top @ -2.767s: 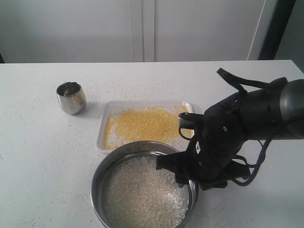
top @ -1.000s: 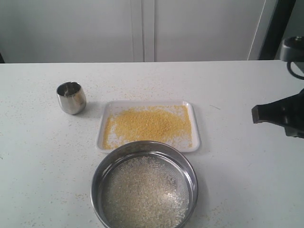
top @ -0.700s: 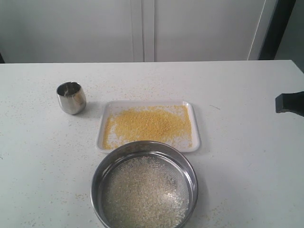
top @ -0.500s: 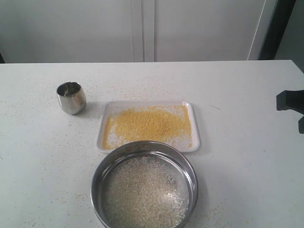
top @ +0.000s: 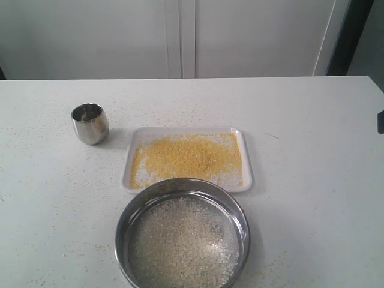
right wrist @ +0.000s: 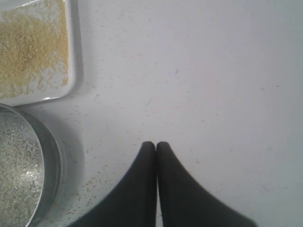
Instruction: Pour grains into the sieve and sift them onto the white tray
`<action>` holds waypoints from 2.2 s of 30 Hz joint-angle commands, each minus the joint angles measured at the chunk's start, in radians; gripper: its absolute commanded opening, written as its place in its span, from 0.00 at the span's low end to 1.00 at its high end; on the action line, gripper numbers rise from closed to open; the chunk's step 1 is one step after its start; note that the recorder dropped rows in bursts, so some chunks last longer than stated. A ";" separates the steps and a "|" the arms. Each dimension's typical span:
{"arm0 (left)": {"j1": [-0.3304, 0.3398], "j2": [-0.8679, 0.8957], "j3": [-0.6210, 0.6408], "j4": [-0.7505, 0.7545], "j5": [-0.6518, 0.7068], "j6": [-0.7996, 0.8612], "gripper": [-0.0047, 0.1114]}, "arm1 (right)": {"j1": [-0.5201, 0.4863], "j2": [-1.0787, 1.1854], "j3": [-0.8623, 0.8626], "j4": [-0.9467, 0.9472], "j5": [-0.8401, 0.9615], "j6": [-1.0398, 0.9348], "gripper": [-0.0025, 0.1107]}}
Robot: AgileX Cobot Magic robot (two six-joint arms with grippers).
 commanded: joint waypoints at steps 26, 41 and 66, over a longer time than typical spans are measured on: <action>0.003 -0.007 0.008 -0.005 0.006 -0.001 0.04 | -0.008 -0.616 0.239 -0.127 -0.209 -0.013 0.02; 0.003 -0.007 0.008 -0.005 0.006 -0.001 0.04 | -0.008 -0.747 0.313 -0.152 -0.273 -0.013 0.02; 0.003 -0.007 0.008 -0.005 0.006 -0.001 0.04 | -0.008 -0.747 0.313 -0.152 -0.273 -0.013 0.02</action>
